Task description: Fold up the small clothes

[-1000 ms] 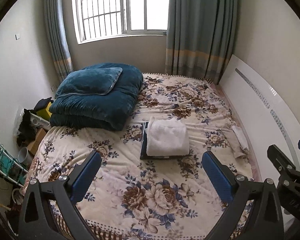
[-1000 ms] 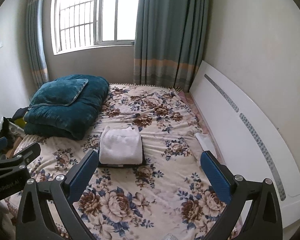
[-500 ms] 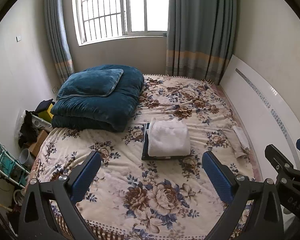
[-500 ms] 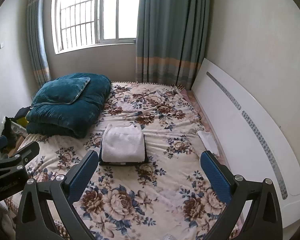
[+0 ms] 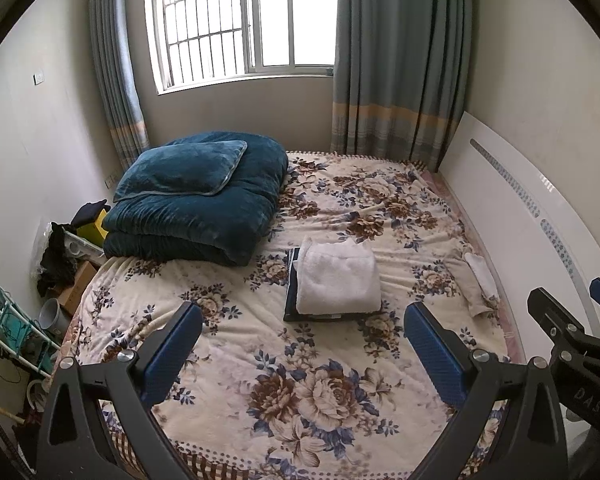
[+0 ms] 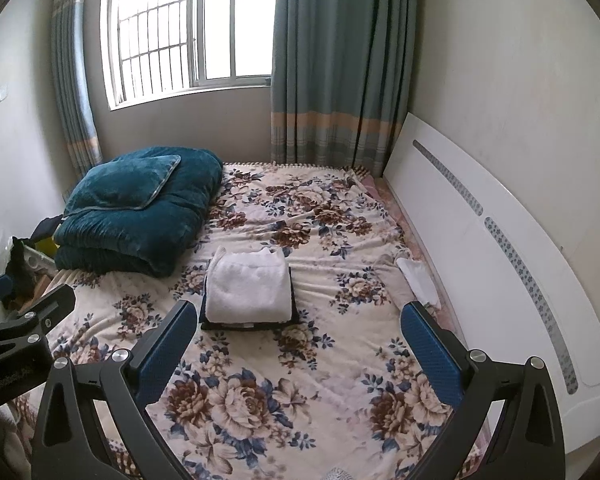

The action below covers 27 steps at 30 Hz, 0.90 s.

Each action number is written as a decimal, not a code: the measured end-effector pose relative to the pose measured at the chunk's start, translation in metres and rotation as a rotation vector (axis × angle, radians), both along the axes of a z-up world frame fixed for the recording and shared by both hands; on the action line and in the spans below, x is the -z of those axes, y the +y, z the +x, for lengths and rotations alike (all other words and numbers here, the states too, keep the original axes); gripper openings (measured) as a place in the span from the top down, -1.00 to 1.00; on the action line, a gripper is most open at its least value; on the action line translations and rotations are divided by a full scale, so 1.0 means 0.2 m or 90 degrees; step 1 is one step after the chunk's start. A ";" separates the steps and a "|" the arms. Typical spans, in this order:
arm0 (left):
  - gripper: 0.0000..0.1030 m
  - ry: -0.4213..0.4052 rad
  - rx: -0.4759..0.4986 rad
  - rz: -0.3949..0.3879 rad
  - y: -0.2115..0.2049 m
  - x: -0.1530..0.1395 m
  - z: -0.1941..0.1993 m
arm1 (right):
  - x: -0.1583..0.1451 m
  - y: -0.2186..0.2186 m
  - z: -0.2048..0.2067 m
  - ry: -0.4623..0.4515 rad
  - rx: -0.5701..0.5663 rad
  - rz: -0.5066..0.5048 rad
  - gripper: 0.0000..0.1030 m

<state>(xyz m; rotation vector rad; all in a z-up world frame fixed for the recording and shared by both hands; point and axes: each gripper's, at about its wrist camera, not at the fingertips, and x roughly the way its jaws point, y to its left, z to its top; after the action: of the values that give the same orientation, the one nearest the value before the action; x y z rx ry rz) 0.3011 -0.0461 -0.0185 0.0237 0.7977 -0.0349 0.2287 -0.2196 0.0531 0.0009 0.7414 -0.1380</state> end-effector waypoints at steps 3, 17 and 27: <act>-1.00 -0.001 0.002 0.000 0.00 -0.01 0.00 | 0.00 0.00 0.00 0.001 -0.001 0.001 -1.00; -1.00 -0.004 0.003 0.000 0.00 -0.04 0.01 | 0.01 0.02 -0.02 0.001 0.001 0.006 -1.00; -1.00 -0.005 0.001 0.001 -0.01 -0.03 0.00 | 0.00 0.03 -0.03 0.001 0.004 0.010 -1.00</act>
<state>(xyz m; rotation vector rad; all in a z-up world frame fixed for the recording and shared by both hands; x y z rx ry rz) 0.3009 -0.0472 -0.0125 0.0258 0.7900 -0.0354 0.2219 -0.2139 0.0527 0.0188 0.7436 -0.1386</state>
